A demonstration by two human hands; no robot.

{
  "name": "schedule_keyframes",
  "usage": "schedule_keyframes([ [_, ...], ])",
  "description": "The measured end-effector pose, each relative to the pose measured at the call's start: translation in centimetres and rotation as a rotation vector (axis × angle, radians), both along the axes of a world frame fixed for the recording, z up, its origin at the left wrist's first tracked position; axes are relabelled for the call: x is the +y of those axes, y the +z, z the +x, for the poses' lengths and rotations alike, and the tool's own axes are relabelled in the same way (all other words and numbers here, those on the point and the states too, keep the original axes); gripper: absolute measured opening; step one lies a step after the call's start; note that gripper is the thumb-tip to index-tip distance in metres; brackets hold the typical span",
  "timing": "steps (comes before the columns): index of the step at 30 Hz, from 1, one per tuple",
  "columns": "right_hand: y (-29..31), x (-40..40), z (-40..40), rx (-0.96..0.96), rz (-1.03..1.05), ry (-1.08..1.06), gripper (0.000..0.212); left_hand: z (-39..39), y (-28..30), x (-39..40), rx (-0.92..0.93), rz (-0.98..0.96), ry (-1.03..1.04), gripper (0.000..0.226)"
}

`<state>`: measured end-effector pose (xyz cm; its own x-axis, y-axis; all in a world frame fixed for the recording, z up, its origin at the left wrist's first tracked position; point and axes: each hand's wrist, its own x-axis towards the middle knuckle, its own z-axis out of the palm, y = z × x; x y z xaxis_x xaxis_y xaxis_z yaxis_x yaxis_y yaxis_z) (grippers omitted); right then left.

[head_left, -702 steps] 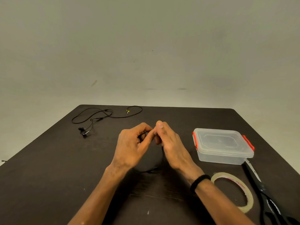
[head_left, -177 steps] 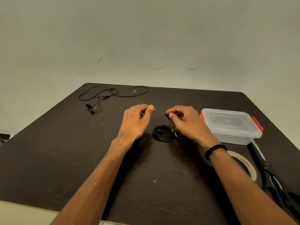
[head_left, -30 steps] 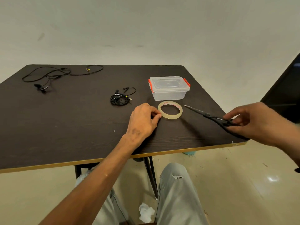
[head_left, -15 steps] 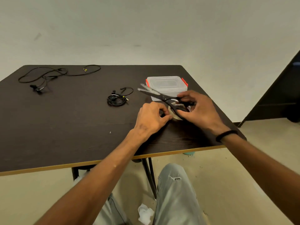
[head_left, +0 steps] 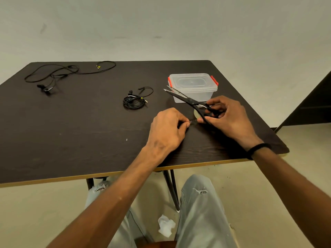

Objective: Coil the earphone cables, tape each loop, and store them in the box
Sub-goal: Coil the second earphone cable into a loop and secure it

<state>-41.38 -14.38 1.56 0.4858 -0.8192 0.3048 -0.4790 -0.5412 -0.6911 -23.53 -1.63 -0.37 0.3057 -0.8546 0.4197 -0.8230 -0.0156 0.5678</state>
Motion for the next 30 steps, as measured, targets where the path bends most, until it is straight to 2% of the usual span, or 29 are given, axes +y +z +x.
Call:
schedule_keyframes([
  [5,1.7,-0.1,-1.4,-0.008,0.073,0.064,0.059,0.2,0.1,-0.4,0.096,0.027,0.006,0.008],
  [7,3.6,-0.1,-2.9,0.064,-0.015,0.078,0.059,0.2,0.1,-0.3,0.098,0.02,0.001,0.008],
  [12,9.8,1.0,-7.0,0.447,-0.346,0.152,0.053,0.1,0.1,-0.2,0.095,0.01,0.022,0.009],
  [14,11.1,1.1,-7.8,0.525,-0.442,0.171,0.052,0.1,0.1,-0.2,0.083,0.01,0.025,0.008],
  [20,10.6,1.0,-7.3,0.621,-0.576,0.24,0.05,-0.1,0.4,-0.2,0.037,0.031,0.034,0.01],
  [30,9.9,2.9,-6.4,0.696,-0.724,0.128,0.044,-0.4,0.2,-0.3,-0.046,0.018,0.036,0.014],
])
